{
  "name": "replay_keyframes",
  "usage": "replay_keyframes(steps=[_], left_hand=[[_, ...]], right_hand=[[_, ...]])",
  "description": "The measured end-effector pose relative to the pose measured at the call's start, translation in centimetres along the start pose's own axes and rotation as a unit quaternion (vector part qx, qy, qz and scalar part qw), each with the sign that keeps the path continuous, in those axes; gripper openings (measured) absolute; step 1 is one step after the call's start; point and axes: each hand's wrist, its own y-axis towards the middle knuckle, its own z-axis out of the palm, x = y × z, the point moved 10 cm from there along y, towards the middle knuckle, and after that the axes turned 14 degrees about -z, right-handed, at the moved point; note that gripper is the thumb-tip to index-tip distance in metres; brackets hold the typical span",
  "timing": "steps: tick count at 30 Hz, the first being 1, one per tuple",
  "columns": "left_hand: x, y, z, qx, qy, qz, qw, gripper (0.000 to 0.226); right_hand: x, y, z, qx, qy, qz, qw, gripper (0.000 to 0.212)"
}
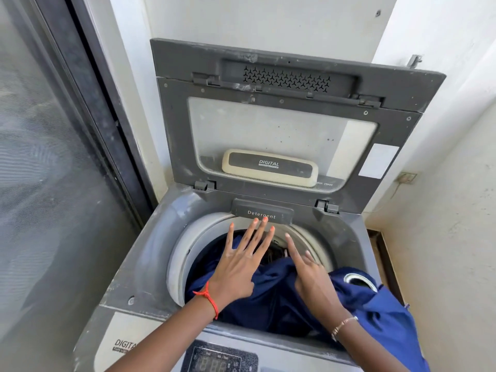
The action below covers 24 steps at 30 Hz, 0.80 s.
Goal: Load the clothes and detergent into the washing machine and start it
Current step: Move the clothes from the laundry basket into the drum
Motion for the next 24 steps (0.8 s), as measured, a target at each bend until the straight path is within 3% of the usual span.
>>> replay_keyframes(steps=[3,5,8,12,14,16,18,21,24], left_hand=[[1.8,0.4,-1.5,-0.023,0.007,-0.043,0.999,0.138],[4.3,0.9,-3.4,-0.049,-0.020,-0.115,0.992,0.145],[9.4,1.0,-6.9,-0.125,-0.082,-0.217,0.965,0.119],[12.3,0.4,-7.8,-0.129,-0.093,-0.239,0.958,0.126],[11.5,-0.2,-5.4,-0.073,-0.064,-0.207,0.974,0.143],[10.2,-1.0,-1.8,0.001,-0.022,-0.176,0.984,0.159],[8.8,-1.7,0.9,0.054,0.005,-0.149,0.987,0.158],[7.1,-1.8,3.2,0.100,0.046,-0.116,0.987,0.155],[6.2,-1.4,3.4,0.102,0.040,-0.103,0.989,0.155]], right_hand=[[3.0,5.0,-3.9,-0.057,0.150,0.008,0.987,0.091],[5.3,8.4,-6.2,-0.125,0.219,-0.013,0.967,0.083],[8.6,13.1,-8.4,-0.198,0.288,-0.032,0.936,0.077],[10.5,15.0,-7.9,-0.222,0.328,-0.041,0.917,0.077],[9.7,13.7,-4.5,-0.166,0.275,-0.035,0.946,0.079],[8.8,11.5,-0.6,-0.114,0.148,-0.077,0.979,0.076],[7.2,9.1,4.7,0.018,0.065,-0.087,0.994,0.069],[4.2,4.4,11.8,0.247,0.049,-0.056,0.966,0.072],[2.6,1.1,13.6,0.341,0.105,-0.022,0.934,0.080]])
